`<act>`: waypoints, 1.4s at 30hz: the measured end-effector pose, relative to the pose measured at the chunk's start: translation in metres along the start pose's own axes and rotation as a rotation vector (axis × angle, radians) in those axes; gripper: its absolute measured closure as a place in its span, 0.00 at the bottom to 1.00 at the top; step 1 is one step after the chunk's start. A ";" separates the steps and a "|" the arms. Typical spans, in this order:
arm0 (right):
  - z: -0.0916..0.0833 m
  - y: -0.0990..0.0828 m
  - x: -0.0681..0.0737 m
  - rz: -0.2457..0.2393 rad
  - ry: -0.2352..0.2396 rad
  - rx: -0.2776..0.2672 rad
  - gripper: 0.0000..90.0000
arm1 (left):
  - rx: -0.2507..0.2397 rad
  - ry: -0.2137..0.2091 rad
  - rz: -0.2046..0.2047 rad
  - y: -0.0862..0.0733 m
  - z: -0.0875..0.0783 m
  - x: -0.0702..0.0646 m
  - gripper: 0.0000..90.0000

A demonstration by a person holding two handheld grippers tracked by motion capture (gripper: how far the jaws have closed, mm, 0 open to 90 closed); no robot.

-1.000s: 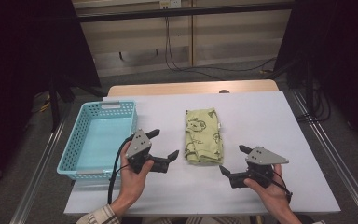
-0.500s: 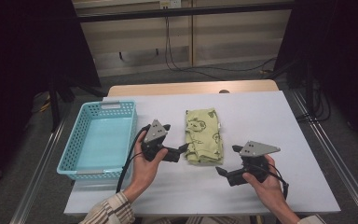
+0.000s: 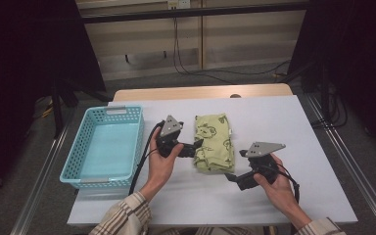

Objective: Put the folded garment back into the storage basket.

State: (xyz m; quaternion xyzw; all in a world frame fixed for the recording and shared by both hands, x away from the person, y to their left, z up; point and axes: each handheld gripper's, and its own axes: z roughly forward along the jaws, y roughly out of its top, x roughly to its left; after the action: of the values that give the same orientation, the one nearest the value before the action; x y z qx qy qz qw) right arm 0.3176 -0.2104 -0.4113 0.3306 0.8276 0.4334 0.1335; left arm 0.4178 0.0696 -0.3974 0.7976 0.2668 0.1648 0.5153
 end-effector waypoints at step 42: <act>0.063 0.020 -0.024 -0.188 0.112 0.268 0.28 | 0.054 0.066 -0.026 0.000 0.074 0.036 0.05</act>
State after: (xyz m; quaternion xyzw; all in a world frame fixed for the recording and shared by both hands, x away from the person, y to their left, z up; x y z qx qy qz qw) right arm 0.3762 -0.1786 -0.4339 0.2418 0.9115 0.3224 0.0821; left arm 0.4870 0.0368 -0.4282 0.8016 0.2984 0.1772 0.4867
